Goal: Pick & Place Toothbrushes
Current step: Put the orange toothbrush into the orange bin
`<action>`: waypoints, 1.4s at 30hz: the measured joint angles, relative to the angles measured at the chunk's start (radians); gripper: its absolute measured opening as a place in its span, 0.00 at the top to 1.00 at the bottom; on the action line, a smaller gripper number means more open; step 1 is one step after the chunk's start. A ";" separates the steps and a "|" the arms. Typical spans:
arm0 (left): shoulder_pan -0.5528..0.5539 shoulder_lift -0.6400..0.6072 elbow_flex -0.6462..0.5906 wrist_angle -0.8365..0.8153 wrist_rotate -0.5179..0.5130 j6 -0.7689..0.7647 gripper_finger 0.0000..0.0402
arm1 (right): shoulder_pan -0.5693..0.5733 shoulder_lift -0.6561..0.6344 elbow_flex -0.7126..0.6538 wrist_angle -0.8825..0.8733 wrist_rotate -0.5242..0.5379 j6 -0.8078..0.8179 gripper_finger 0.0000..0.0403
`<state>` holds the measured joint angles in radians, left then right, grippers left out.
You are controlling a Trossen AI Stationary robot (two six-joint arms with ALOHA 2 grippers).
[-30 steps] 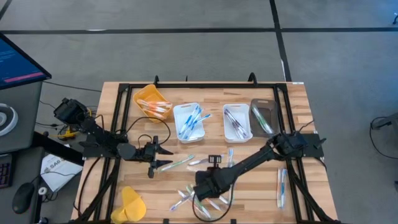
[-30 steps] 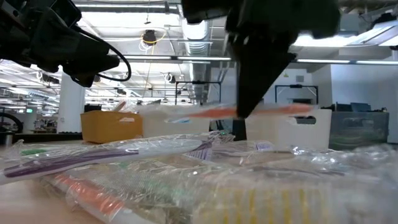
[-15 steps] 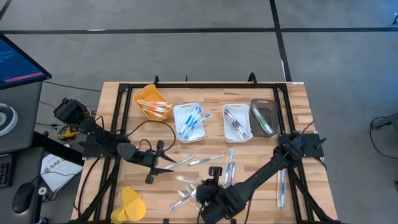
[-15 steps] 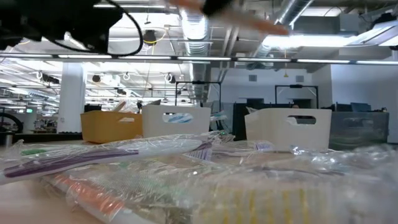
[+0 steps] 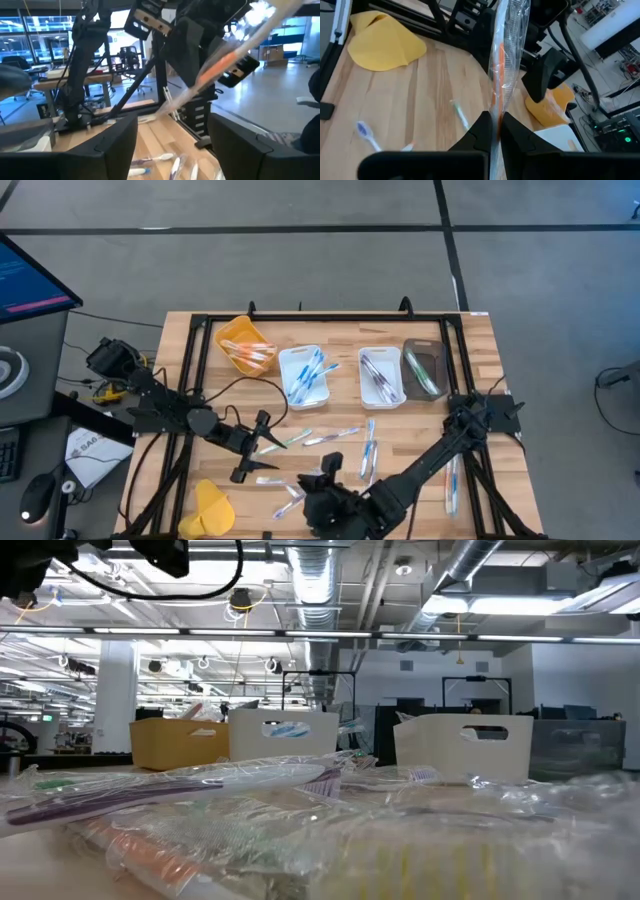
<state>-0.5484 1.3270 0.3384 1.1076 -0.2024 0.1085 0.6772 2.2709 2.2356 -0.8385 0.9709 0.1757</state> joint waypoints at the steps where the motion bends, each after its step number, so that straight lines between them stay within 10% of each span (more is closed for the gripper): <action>1: 0.000 0.000 0.003 0.000 0.000 0.000 0.40 | -0.006 0.000 0.000 0.005 -0.001 -0.007 0.97; 42: 0.001 0.001 0.028 0.020 0.072 0.060 0.52 | -0.116 0.010 -0.001 0.002 -0.112 0.059 0.97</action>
<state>-0.5476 1.3277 0.3664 1.1278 -0.1307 0.1684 0.5617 2.2807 2.2349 -0.8362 0.8591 0.2345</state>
